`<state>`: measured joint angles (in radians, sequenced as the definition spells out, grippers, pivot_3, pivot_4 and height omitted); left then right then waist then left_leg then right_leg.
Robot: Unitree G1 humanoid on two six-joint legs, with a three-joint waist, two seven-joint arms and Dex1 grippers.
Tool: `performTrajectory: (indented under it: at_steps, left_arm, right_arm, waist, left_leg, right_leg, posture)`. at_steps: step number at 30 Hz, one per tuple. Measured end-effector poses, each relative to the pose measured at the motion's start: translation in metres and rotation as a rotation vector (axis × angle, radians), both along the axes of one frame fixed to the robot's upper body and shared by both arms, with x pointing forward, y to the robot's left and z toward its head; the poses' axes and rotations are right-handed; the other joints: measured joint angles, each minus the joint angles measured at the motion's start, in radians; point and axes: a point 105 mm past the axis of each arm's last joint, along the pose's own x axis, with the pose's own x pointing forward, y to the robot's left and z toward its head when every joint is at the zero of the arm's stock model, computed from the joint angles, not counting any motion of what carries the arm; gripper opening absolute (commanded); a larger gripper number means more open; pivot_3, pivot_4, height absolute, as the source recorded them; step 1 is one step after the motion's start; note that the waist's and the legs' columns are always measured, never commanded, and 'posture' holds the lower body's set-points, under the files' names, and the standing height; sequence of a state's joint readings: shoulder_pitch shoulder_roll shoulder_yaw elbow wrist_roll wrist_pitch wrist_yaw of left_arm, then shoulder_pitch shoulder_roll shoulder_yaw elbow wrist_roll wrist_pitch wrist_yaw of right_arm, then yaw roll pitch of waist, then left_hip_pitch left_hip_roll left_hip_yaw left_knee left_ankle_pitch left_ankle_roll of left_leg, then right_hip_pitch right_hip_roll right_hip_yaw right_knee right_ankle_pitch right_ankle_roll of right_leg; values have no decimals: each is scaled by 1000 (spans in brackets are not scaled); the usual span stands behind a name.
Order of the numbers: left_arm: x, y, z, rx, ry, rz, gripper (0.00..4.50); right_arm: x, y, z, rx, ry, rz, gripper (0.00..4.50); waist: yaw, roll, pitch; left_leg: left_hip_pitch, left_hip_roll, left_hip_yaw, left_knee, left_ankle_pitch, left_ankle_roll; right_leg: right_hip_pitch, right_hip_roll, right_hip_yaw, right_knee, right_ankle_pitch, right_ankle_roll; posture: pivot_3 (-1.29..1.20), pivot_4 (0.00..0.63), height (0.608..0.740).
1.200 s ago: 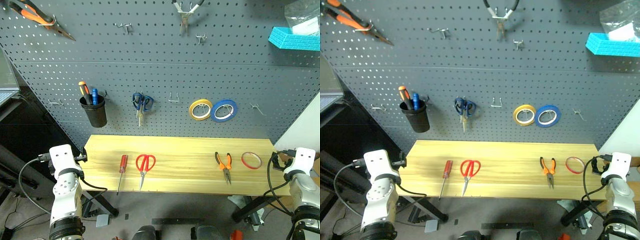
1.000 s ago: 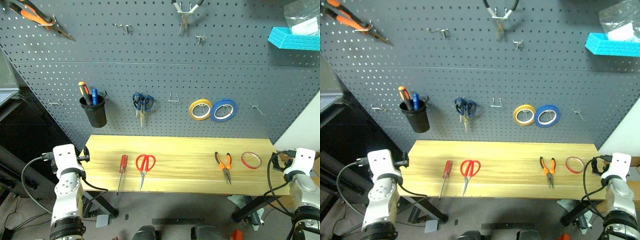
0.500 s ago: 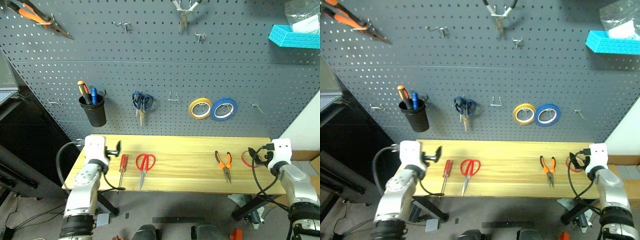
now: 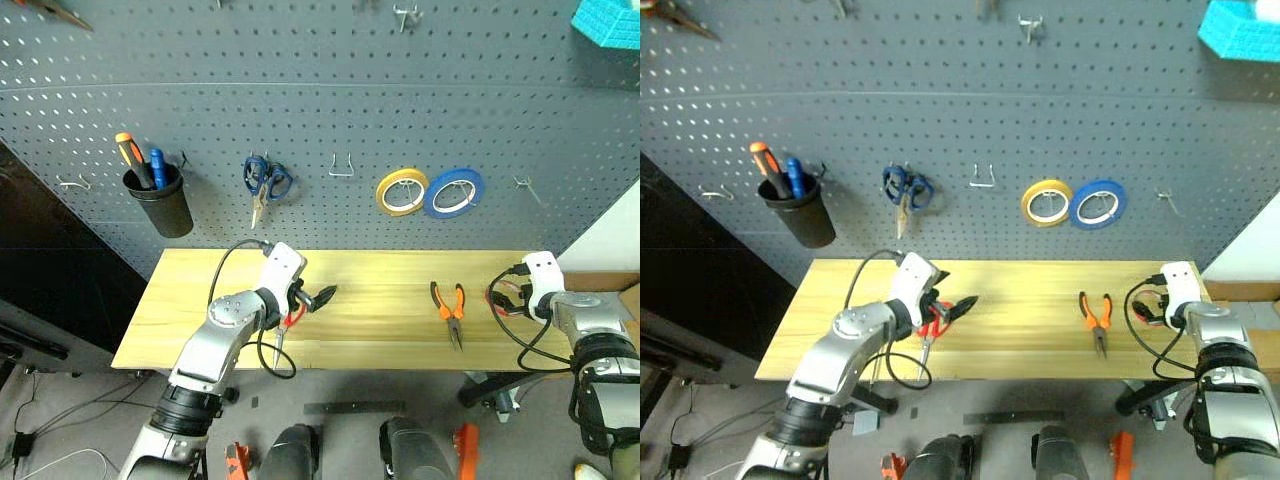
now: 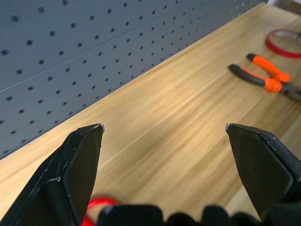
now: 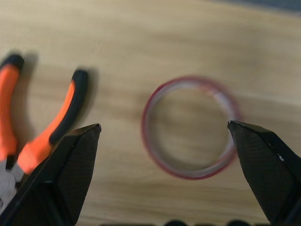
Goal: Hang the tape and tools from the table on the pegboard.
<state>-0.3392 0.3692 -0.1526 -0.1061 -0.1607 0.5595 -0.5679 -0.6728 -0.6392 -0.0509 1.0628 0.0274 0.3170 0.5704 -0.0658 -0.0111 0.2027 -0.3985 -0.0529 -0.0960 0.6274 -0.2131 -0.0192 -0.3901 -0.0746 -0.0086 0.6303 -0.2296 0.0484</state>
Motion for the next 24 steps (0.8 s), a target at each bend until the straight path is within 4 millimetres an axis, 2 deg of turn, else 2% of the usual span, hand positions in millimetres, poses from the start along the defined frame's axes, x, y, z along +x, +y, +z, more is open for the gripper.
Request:
performTrajectory:
  at_steps: [2, 6, 10, 11, 14, 24]
  left_arm:
    - [-2, -7, 7, -9, -3, -40, 4482]
    - [-10, -19, 8, -18, 20, -111, 4482]
    - [-13, -22, 7, -17, 30, -133, 4482]
    - [-13, -23, 8, -15, 28, -138, 4498]
    - [-17, -29, 9, -8, 19, -167, 4500]
    - [-19, -32, 11, -4, 5, -187, 4500]
  right_arm:
    - [-1, 1, -3, -6, 34, 17, 4500]
    - [-3, 2, -9, -63, 86, 69, 4500]
    - [-5, 2, -12, -107, 138, 104, 4500]
    - [-5, 3, -11, -113, 144, 113, 4320]
    - [-7, 5, -13, -118, 186, 147, 3562]
    - [-25, 1, -23, -147, 302, 242, 45]
  waist:
    - [0, -1, 19]
    - [1, -3, 43]
    - [1, -5, 59]
    - [1, -7, 61]
    - [4, -9, 63]
    - [18, -11, 62]
  left_leg:
    - [-1, 0, 0, 0, 0, 0]
    - [-2, -1, 0, 0, -1, 1]
    - [-2, -1, 0, 0, -1, 1]
    - [-2, -1, 0, 0, -1, 1]
    - [-2, -1, 0, 0, -1, 1]
    - [-2, -2, -3, 2, -1, 1]
  right_leg:
    - [0, 0, 1, -1, 0, 0]
    - [-2, -1, 1, -1, 0, 1]
    - [-2, -1, 1, 0, 0, 1]
    - [-2, -1, 1, 0, 0, 1]
    - [-2, -1, 1, 0, 0, 1]
    - [0, -2, -1, -1, -1, 2]
  posture:
    - [-101, 269, 740]
    - [-80, 286, 740]
    - [-64, 289, 740]
    - [-58, 287, 740]
    - [-51, 281, 740]
    - [-63, 258, 740]
